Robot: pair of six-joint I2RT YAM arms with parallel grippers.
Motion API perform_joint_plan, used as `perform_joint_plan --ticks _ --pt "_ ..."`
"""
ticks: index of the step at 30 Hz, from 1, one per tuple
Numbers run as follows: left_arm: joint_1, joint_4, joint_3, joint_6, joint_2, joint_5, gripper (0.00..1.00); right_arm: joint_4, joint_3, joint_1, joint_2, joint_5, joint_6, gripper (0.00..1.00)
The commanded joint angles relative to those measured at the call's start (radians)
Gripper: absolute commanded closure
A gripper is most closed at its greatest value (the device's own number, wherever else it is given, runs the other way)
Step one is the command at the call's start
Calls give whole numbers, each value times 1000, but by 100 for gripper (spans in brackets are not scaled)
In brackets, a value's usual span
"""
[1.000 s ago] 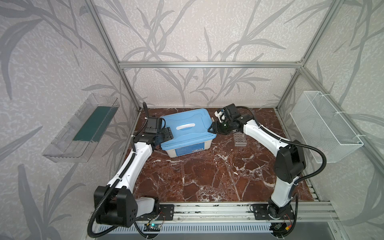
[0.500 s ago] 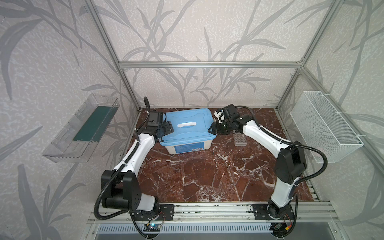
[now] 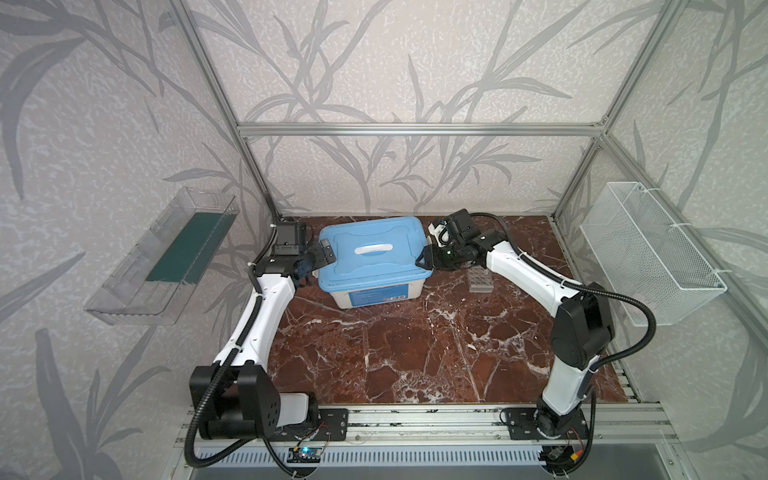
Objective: Organize the chemistry lab equipment
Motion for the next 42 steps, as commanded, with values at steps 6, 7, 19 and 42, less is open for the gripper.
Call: perform_joint_plan --ticks 6,7,19,42 --pt "30 243 -156 -84 53 240 1 -93 -74 1 23 16 -4 44" --pt "30 255 -163 -94 53 247 1 -83 -80 1 24 9 0 44" --pt "-8 263 -189 -143 -22 293 62 -75 -95 7 38 0 -8 44" --pt "-200 19 -91 -52 77 -35 77 -217 166 20 12 185 -96 33"
